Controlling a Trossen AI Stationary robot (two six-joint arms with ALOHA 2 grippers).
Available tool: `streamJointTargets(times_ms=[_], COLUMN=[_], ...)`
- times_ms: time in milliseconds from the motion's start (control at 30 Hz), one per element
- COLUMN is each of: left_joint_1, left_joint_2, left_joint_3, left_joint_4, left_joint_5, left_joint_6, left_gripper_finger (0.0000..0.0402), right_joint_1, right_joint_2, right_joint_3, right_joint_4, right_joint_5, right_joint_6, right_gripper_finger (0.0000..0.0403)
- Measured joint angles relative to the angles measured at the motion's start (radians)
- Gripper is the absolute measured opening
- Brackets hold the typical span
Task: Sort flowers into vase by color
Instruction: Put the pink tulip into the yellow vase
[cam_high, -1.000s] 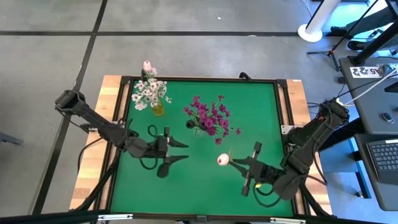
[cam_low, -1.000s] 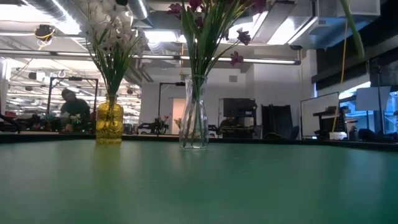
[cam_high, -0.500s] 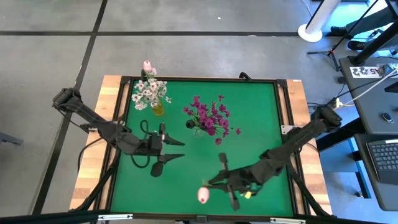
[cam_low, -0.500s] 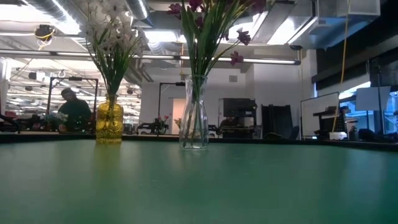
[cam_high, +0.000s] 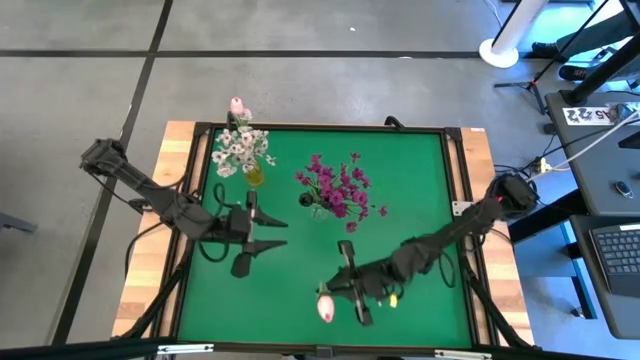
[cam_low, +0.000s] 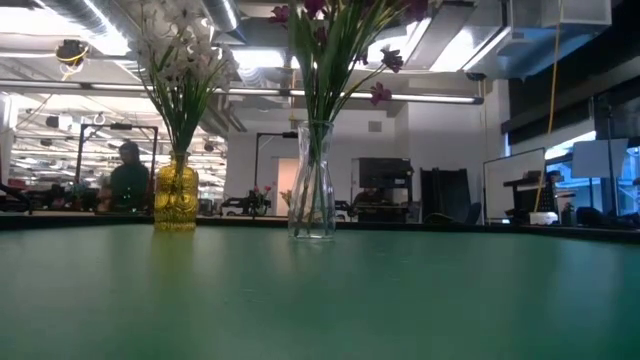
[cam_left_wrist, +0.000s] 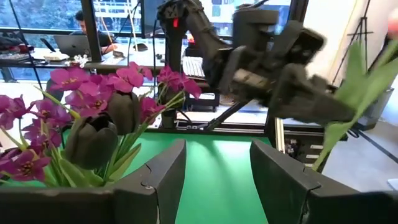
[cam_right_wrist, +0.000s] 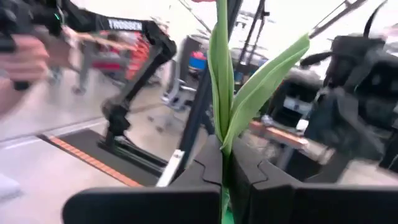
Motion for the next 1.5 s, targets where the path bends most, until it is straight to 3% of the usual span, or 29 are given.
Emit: streamJointTargets(times_ms=[100, 267, 500, 700, 1067, 1300, 1500], left_joint_1=[0.0, 0.0, 0.0, 0.001, 0.003, 0.025, 0.079], left_joint_2=[0.005, 0.005, 0.004, 0.004, 0.027, 0.168, 0.236], left_joint_3=[0.0, 0.0, -0.001, -0.001, -0.001, -0.002, -0.002], left_joint_4=[-0.001, -0.002, -0.009, -0.01, 0.006, 0.24, 0.328], left_joint_5=[0.001, 0.001, 0.002, 0.002, 0.003, 0.002, -0.011], left_joint_6=[0.0, -0.004, -0.008, -0.009, -0.023, 0.165, 0.177], left_gripper_finger=[0.0174, 0.0174, 0.0174, 0.0174, 0.0174, 0.0174, 0.0174], right_joint_1=[-0.058, -0.104, -0.101, -0.111, -0.134, -0.134, -0.133], right_joint_2=[0.0, -0.016, -0.055, -0.054, -0.054, -0.054, -0.054], right_joint_3=[-0.073, -0.146, -0.147, -0.146, -0.146, -0.146, -0.146], right_joint_4=[0.067, 0.198, 0.199, 0.205, 0.301, 0.329, 0.331], right_joint_5=[-0.047, -0.016, 0.247, 0.354, 0.299, 0.259, 0.227], right_joint_6=[0.081, 0.072, -0.195, -0.321, -0.328, -0.224, -0.166], right_gripper_finger=[0.0001, 0.0001, 0.0001, 0.0001, 0.0001, 0.0001, 0.0001])
